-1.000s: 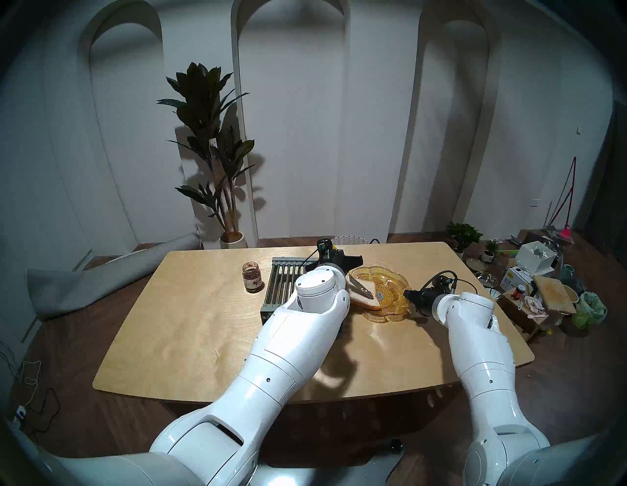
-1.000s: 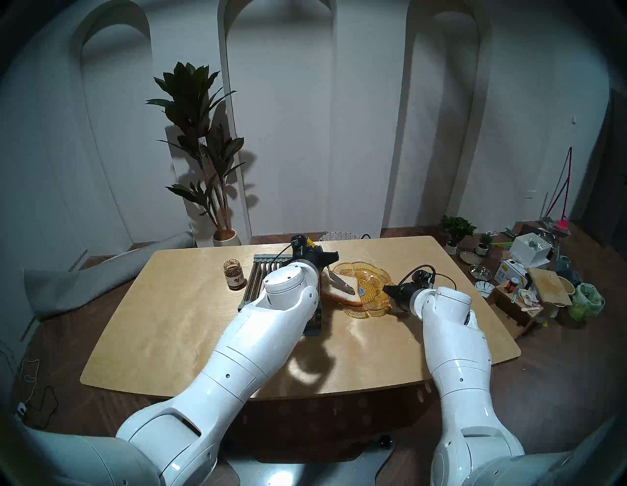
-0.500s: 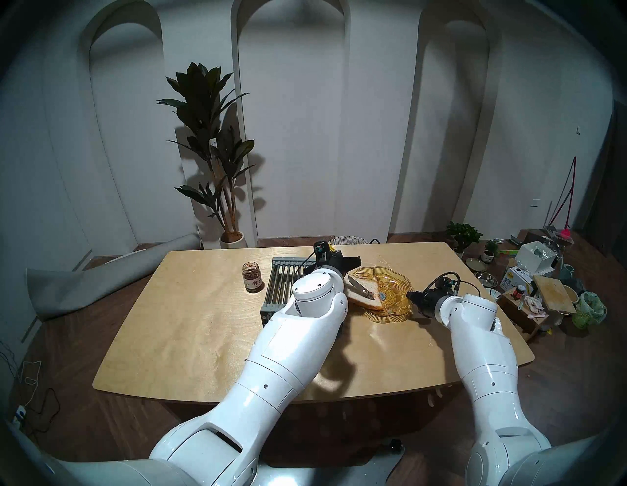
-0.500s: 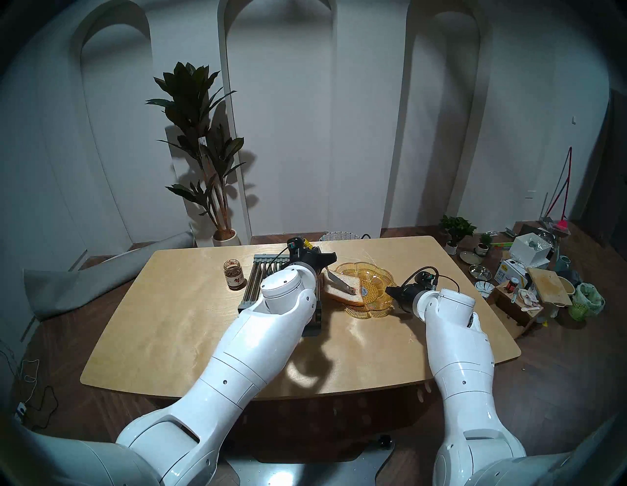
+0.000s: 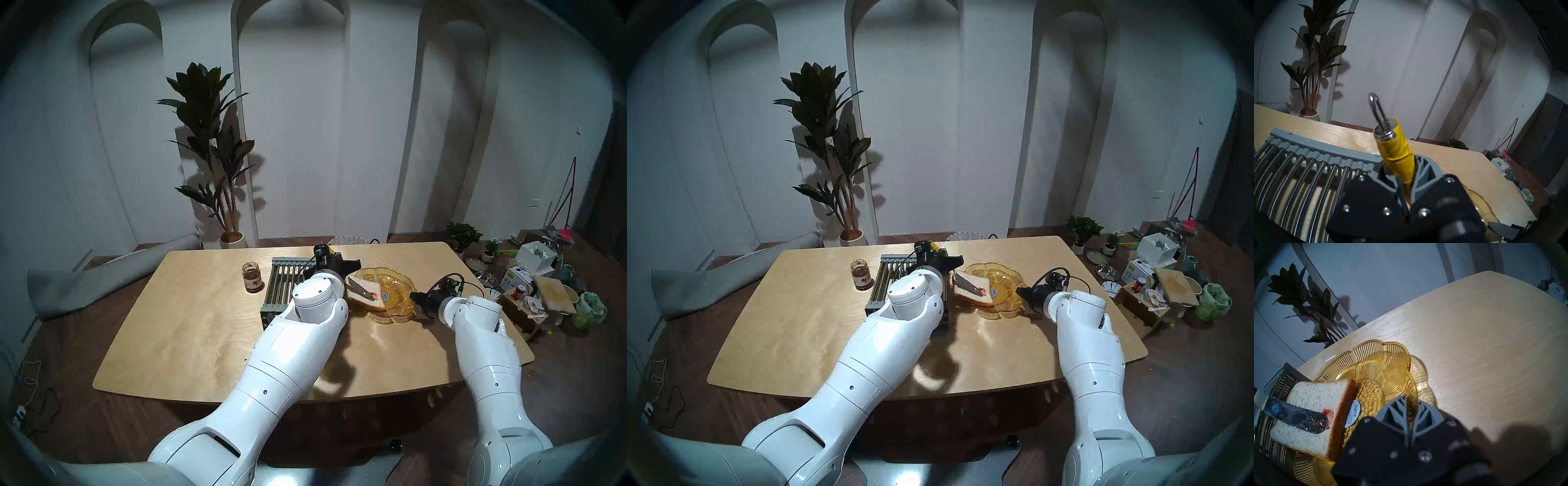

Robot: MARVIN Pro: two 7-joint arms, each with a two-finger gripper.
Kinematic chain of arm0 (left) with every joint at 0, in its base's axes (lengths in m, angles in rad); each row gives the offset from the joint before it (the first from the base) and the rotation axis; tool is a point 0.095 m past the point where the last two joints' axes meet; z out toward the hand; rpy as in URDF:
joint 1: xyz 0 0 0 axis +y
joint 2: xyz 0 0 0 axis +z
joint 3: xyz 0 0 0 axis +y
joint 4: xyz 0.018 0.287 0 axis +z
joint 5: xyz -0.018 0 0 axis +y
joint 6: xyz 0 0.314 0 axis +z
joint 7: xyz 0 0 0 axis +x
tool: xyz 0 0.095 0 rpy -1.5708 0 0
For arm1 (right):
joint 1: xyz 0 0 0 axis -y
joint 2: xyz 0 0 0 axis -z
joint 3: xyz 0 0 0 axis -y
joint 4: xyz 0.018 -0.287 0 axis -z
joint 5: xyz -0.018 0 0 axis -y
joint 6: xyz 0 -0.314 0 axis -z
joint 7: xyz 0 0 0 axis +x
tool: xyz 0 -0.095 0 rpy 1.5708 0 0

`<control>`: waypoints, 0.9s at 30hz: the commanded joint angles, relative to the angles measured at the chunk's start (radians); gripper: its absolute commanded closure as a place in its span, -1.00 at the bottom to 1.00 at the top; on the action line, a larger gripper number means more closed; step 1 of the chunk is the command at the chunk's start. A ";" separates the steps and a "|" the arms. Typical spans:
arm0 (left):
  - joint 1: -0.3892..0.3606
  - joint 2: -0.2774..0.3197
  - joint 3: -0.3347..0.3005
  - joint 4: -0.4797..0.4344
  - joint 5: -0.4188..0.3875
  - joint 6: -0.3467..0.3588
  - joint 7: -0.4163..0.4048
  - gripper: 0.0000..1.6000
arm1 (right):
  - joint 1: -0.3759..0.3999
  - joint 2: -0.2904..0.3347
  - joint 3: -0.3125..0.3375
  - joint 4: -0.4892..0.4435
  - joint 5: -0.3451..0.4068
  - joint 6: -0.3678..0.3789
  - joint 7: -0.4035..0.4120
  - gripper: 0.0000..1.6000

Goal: Spread jam over the slice of bread with the knife

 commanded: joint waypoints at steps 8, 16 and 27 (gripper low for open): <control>-0.010 0.045 0.030 0.013 0.025 -0.109 -0.102 1.00 | 0.024 0.004 0.001 0.016 -0.006 -0.008 -0.005 1.00; -0.015 0.071 0.031 0.016 0.019 -0.107 -0.134 1.00 | 0.025 -0.003 -0.002 0.013 -0.008 -0.008 -0.011 1.00; -0.027 0.090 -0.012 0.037 -0.037 -0.084 -0.176 1.00 | 0.019 -0.011 -0.005 0.002 -0.012 -0.009 -0.020 1.00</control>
